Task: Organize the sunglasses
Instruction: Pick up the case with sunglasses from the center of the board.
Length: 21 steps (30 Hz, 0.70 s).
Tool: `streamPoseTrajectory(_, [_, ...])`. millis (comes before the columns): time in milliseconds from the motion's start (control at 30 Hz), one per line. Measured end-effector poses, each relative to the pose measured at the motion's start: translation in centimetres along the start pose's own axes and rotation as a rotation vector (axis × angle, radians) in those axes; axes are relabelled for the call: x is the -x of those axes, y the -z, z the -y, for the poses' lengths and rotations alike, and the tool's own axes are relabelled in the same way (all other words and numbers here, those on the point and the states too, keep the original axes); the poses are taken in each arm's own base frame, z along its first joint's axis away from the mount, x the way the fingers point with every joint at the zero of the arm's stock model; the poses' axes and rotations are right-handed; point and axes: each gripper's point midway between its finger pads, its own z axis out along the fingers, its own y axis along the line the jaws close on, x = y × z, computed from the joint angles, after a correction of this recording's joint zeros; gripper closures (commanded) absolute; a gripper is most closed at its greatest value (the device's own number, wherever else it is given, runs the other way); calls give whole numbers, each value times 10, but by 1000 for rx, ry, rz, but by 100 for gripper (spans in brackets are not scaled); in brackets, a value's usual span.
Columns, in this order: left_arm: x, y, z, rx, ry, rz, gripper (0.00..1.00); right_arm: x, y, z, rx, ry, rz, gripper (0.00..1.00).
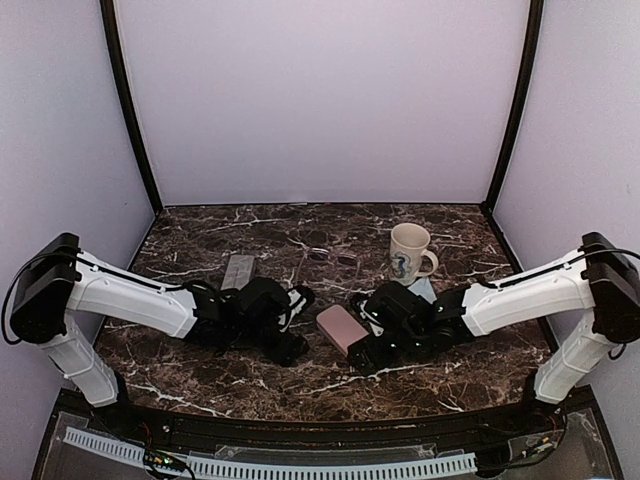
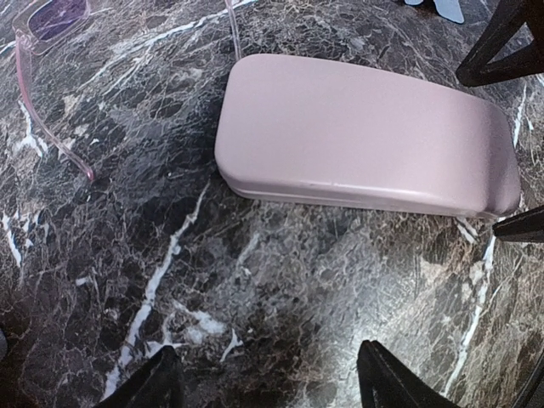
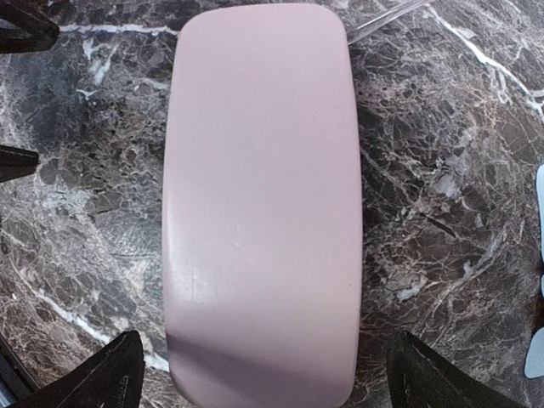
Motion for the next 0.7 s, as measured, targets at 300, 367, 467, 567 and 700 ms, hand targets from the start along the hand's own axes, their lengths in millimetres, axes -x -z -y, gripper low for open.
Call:
streamPoseTrajectory(300, [-2,0,-1,4,-1,-3,28,-10,-23,4,-65,42,-86,21])
streamPoseTrajectory(367, [-2,0,-1,4,0,-3,28,-9,-23,4,-63,43,-86,28])
streamPoseTrajectory(467, [-3,0,-1,6,0,-4,28,-9,-23,3,-61,51,-86,42])
streamPoseTrajectory(567, [-6,0,-3,15,-1,-8,27,-9,-23,2,-55,57,-87,52])
streamPoseTrajectory(700, [-5,3,-6,26,0,-3,27,-9,-23,1,-48,67,-89,53])
